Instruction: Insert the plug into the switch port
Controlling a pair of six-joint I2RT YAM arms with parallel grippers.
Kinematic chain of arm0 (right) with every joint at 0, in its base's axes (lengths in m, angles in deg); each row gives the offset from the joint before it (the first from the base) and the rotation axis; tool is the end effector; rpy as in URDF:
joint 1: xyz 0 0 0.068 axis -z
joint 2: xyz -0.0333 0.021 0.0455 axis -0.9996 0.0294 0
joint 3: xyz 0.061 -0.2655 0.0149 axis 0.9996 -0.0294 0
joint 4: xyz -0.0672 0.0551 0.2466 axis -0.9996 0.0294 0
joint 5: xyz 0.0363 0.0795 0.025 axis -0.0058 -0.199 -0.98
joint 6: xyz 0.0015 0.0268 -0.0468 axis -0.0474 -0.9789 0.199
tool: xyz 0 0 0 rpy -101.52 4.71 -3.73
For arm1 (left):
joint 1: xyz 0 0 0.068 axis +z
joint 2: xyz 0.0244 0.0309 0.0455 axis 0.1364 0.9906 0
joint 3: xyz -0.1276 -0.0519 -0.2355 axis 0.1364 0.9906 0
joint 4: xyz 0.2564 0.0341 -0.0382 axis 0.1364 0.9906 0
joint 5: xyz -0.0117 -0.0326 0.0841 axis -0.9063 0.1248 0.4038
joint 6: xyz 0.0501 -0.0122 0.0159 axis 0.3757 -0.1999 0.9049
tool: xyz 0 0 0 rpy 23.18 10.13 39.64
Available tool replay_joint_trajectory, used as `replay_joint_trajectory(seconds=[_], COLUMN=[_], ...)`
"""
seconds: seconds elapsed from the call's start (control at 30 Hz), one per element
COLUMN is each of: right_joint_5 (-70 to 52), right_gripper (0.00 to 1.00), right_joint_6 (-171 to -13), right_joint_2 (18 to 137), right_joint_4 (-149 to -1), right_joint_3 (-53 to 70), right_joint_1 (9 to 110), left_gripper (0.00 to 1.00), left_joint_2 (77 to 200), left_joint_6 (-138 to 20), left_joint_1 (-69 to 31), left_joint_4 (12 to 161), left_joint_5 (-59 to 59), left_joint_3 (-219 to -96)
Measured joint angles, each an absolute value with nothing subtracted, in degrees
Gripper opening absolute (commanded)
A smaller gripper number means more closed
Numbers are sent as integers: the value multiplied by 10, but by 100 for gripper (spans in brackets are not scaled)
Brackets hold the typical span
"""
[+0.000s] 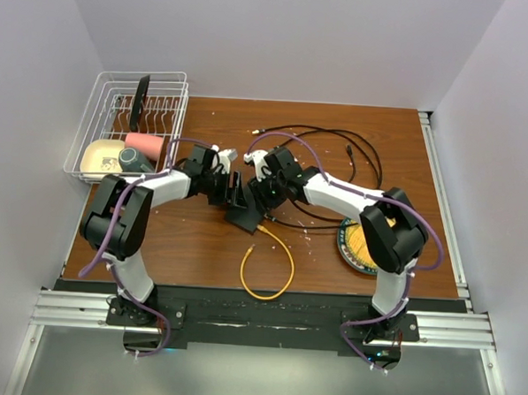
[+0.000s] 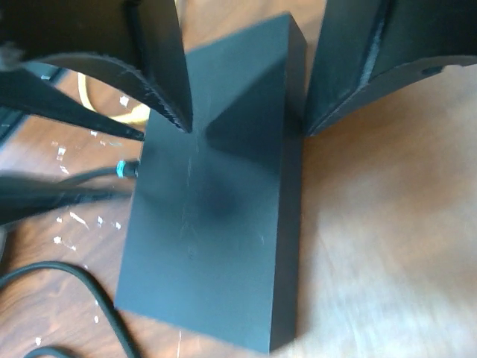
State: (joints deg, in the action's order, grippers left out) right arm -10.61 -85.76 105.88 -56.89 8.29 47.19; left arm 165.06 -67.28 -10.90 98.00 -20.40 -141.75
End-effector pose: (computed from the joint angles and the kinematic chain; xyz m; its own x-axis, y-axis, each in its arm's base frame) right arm 0.3056 0.2746 0.1916 -0.6049 -0.5103 -0.6113 -0.7170 0.6830 0.1394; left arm 0.3246 -0.1283 0.1517 -0.9160 -0.0071 -0.4010 0.2426 0.7864 -0.5681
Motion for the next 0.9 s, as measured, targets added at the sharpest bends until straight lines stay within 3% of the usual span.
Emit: replay_joint_trajectory(seconds=[0.17,0.23,0.33,0.73,0.9], right_joint_5=[-62,-46,-33,-37,-53], right_gripper=[73,75,75,72,63], right_joint_6=[-863,-866,-875,-900,-909], right_joint_2=[993,962,929,960,1017], right_joint_4=[-594,-603,-604,-580,-563], right_joint_3=[78,78,91,169,173], right_joint_1=[471,476,491,576,571], left_gripper=[83,90,100,100,100], left_joint_2=[1613,1596,1552,1377,1354], left_joint_6=[-698,-704,-708,-725,-756], left_joint_1=[-108,-106,-102,-92,-83], left_joint_4=[1027,1046,1060,1001,948], left_joint_5=[-161,-138,-99,-80,-129], left_joint_3=[-1402,-1400,-1400,-1393,-1373])
